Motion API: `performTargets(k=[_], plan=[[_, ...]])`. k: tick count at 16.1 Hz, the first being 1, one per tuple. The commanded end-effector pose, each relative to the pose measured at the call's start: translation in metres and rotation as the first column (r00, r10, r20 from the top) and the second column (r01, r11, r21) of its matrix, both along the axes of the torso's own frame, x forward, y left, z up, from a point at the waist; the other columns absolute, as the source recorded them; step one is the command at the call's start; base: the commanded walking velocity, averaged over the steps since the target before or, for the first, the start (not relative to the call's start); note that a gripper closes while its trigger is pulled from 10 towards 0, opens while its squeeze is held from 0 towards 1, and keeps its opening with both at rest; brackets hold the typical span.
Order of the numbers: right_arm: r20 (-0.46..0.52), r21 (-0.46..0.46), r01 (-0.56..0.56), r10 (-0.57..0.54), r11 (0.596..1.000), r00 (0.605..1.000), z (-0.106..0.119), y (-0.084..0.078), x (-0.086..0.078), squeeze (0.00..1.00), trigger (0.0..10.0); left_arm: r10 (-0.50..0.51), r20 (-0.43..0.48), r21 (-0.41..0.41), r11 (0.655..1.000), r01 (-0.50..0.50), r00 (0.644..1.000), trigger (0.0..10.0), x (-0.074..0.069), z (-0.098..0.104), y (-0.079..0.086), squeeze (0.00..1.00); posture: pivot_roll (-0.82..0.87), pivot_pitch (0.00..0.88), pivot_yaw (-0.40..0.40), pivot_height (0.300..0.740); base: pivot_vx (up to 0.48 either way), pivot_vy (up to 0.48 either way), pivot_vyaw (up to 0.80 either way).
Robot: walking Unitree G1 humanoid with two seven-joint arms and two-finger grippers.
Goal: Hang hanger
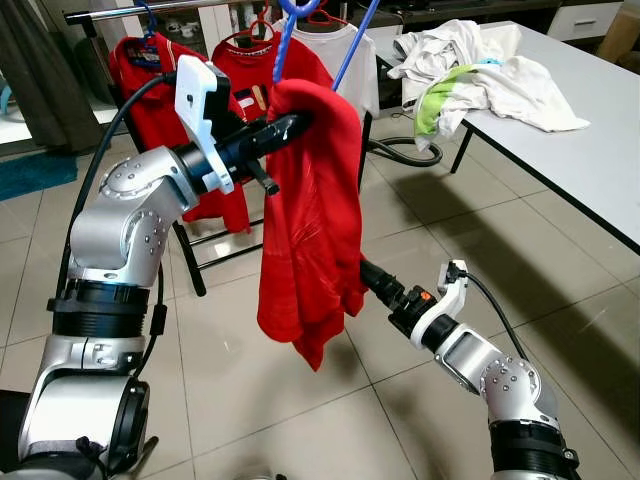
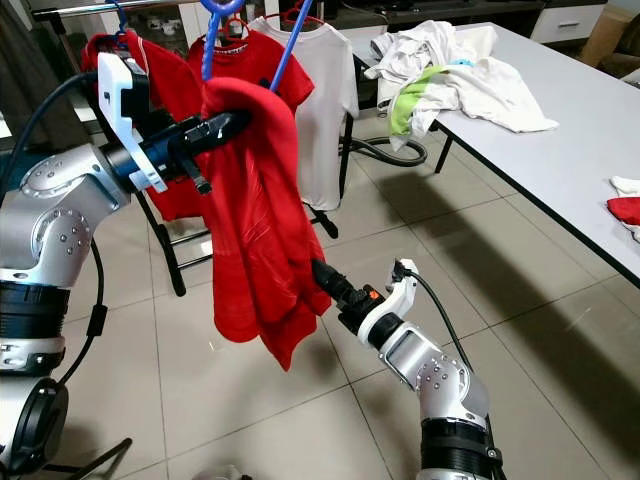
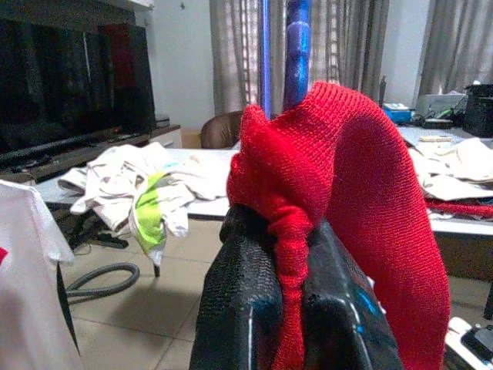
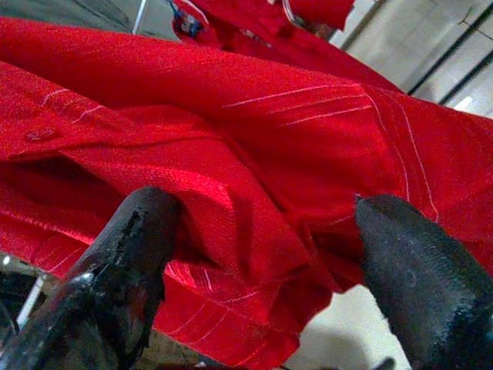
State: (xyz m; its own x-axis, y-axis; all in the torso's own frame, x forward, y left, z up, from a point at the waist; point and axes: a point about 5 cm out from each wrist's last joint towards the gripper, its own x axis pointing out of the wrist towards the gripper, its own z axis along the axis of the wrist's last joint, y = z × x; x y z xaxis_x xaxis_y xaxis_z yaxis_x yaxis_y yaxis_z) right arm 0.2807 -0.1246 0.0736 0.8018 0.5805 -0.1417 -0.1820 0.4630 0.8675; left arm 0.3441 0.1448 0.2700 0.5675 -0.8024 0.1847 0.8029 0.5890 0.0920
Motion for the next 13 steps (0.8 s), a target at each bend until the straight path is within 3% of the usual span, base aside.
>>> performTargets(k=[1,4,8,10,13], plan=[[0.051,0.014,0.018,-0.019,1.0,0.999,0.01,-0.001,0.005,0.0,10.0,0.005,0.048,-0.017,1.0,-0.004,0.999,0.0,0.001,0.013,0.001,0.0,0.06,0.0,0.04,0.74,0.0,0.0,0.0],[0.155,0.009,0.038,-0.039,0.999,0.987,0.02,-0.006,0.007,0.0,10.0,0.006,0.047,-0.016,1.0,-0.006,0.999,0.0,0.001,0.013,0.001,0.0,0.06,0.0,0.041,0.74,0.0,0.0,0.0],[0.229,-0.154,-0.033,0.068,0.988,0.971,0.021,0.001,0.004,0.0,10.0,0.007,0.048,-0.016,1.0,-0.006,0.999,0.0,0.002,0.014,0.002,0.0,0.06,0.0,0.043,0.74,0.0,0.0,0.0],[0.235,-0.279,-0.054,0.123,0.959,0.964,0.013,0.005,0.003,0.0,10.0,0.007,0.05,-0.017,1.0,-0.006,0.999,0.0,0.002,0.015,0.002,0.0,0.06,0.0,0.043,0.74,0.0,0.0,0.0],[0.219,-0.351,-0.029,0.112,0.936,0.969,0.007,0.005,0.004,0.0,10.0,0.005,0.05,-0.017,1.0,-0.004,0.999,0.0,0.002,0.015,0.002,0.0,0.06,0.0,0.043,0.74,0.0,0.0,0.0]])
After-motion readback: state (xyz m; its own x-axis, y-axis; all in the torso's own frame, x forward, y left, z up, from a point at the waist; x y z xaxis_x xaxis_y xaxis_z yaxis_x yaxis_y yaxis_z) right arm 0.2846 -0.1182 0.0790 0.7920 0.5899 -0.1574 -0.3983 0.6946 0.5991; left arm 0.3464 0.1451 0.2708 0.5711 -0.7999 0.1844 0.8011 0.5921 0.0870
